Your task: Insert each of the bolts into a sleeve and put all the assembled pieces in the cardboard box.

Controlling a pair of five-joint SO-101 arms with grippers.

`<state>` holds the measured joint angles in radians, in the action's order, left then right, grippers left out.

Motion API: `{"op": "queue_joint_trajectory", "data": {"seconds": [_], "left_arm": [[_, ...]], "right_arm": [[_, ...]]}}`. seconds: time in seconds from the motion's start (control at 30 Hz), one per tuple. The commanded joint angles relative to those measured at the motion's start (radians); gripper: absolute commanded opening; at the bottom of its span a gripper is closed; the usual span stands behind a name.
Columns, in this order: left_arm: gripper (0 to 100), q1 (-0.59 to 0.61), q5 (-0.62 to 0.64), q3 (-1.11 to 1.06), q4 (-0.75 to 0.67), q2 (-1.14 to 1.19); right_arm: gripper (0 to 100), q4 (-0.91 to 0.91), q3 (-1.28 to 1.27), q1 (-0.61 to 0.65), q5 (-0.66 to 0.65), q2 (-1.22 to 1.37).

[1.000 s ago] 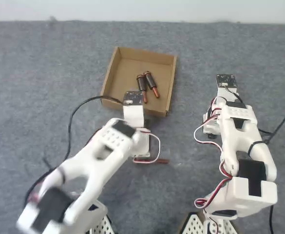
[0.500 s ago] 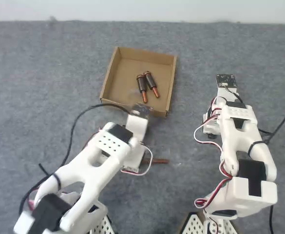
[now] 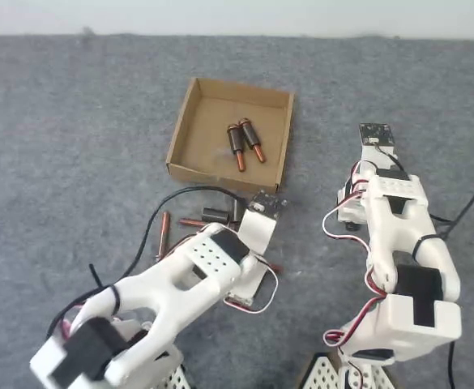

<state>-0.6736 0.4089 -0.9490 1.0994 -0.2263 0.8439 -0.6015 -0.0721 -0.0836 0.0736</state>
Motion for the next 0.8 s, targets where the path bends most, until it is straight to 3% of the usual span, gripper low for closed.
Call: {"op": "queue_joint_trajectory", "data": {"seconds": [0.0,0.3,0.77], "left_arm": [[1,0.069,0.020,0.061,-0.018,0.063],[1,0.235,0.063,0.232,-0.020,0.244],[1,0.247,0.304,0.272,-0.252,0.256]], "right_arm": [[0.6,-0.005,0.014,0.012,-0.017,-0.033],[0.6,-0.005,0.014,0.012,-0.017,-0.033],[0.6,-0.005,0.014,0.012,-0.017,-0.035]]}}
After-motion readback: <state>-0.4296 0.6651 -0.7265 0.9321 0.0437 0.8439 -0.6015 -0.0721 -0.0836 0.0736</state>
